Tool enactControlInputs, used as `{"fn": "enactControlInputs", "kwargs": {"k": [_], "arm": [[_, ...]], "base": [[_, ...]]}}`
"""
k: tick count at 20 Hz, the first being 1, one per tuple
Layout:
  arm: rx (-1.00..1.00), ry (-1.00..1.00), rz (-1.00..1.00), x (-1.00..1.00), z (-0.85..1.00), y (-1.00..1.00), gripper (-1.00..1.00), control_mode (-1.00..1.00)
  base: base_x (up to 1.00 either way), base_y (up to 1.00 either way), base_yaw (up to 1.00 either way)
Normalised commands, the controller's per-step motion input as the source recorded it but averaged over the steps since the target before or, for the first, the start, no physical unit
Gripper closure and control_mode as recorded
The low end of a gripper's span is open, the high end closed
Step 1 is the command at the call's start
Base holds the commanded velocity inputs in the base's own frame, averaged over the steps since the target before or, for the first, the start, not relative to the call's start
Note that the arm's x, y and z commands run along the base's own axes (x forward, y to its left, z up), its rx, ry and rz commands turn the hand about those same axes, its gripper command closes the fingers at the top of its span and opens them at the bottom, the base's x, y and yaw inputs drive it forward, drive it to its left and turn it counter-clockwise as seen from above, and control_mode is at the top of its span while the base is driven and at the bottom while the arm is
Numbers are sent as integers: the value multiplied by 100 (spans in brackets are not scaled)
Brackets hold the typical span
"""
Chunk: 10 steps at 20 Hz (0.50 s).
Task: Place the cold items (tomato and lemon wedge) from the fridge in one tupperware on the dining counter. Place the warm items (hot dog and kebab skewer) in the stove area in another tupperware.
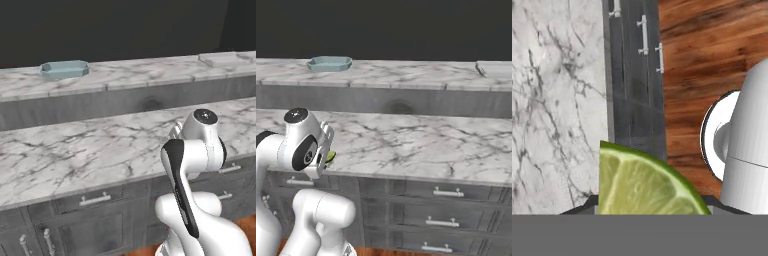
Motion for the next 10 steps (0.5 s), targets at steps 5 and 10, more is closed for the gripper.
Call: {"fn": "enactControlInputs", "kwargs": {"k": [5, 10], "arm": [[0, 0, 0, 0, 0, 0, 100, 100], [0, 0, 0, 0, 0, 0, 100, 100]], "base": [[-38, 100, 0], [-46, 100, -1]]}}
